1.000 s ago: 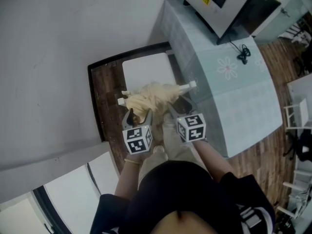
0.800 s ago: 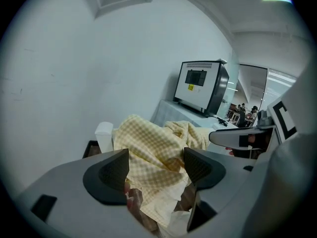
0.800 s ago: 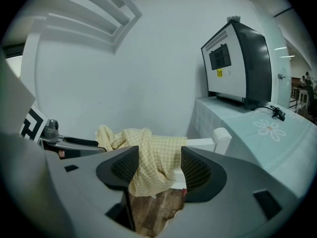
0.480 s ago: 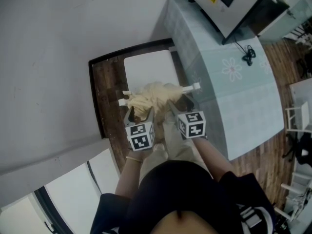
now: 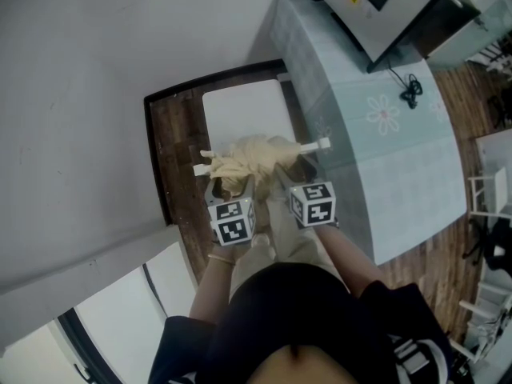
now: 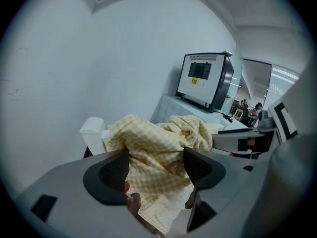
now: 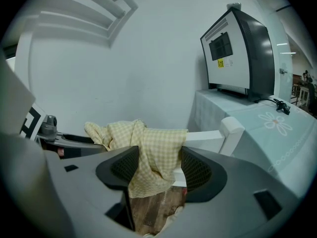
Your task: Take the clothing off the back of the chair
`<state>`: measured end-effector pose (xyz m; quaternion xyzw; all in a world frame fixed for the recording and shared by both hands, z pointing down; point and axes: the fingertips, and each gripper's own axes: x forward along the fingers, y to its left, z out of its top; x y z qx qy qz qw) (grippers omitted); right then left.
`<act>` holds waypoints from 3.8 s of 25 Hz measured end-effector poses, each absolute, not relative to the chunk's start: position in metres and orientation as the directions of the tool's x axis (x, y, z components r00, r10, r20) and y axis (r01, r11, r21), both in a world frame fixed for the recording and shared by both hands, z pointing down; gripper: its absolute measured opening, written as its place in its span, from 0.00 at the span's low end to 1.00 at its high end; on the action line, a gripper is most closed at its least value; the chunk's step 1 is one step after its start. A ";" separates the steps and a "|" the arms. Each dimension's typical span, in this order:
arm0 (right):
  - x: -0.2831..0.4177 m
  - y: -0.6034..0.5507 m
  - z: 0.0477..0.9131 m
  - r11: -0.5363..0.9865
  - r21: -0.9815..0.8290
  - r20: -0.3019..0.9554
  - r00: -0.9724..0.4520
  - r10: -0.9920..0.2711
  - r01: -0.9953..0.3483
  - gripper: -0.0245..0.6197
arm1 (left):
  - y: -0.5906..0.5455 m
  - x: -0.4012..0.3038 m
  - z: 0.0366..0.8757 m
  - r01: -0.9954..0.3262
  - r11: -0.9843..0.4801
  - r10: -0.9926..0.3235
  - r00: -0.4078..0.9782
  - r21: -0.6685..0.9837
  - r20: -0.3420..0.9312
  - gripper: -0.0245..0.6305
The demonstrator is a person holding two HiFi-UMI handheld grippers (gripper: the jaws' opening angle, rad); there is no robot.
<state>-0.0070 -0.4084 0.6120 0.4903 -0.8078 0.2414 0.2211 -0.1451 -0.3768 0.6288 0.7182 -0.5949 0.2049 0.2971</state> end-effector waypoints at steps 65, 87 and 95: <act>-0.024 -0.360 0.566 0.448 -0.169 0.542 -0.462 -0.702 -0.878 0.11 | -0.340 -0.119 0.590 -0.949 -0.210 -0.739 0.310 0.234 0.597 0.12; -0.031 -0.299 0.536 0.413 -0.169 0.481 -0.441 -0.758 -0.895 0.11 | -0.284 -0.127 0.562 -0.934 -0.266 -0.763 0.356 0.239 0.540 0.12; -0.031 -0.278 0.526 0.397 -0.169 0.456 -0.429 -0.780 -0.902 0.11 | -0.264 -0.126 0.551 -0.929 -0.284 -0.774 0.368 0.236 0.516 0.12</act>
